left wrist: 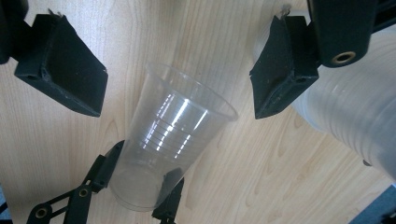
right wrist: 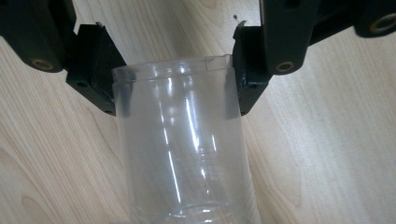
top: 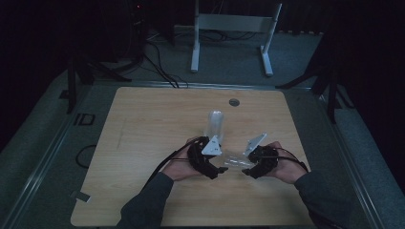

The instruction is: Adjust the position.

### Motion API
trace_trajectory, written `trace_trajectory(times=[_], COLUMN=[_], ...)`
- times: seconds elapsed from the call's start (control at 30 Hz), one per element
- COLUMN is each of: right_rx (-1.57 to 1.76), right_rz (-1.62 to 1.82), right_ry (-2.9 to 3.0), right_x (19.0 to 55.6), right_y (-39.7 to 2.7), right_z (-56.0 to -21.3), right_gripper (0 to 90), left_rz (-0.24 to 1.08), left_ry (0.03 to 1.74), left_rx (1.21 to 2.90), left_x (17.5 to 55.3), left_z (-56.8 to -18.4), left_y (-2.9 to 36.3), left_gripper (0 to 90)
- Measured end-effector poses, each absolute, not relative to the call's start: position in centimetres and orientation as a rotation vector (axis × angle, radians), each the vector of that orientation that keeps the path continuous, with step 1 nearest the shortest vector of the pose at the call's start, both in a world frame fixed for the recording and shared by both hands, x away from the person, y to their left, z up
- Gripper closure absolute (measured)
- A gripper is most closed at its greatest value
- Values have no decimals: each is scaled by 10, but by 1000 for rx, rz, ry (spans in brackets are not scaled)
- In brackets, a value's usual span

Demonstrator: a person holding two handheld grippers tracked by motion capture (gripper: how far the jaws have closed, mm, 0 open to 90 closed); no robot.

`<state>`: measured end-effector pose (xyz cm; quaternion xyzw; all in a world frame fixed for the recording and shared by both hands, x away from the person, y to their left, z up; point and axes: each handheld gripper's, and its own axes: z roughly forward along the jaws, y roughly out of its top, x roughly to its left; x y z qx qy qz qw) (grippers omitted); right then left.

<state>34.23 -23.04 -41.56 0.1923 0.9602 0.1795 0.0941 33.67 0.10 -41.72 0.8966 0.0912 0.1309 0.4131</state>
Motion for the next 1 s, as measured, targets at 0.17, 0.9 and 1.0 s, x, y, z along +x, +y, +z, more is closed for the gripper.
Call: trace_trajectory(times=[0.17,0.9,1.0], right_rx=[631,920,971], right_rz=[543,601,608], right_ry=[2819,2659,2621], right_x=[344,351,351], right_y=[-235,-256,-259], right_z=[-418,-427,-428], right_gripper=[416,417,417], left_rz=[344,361,365], left_ry=[235,290,296], left_rx=[2253,2253,2256], left_x=[337,337,336], left_z=[-418,-422,-422], left_y=[1,0,0], left_gripper=[204,228,230])
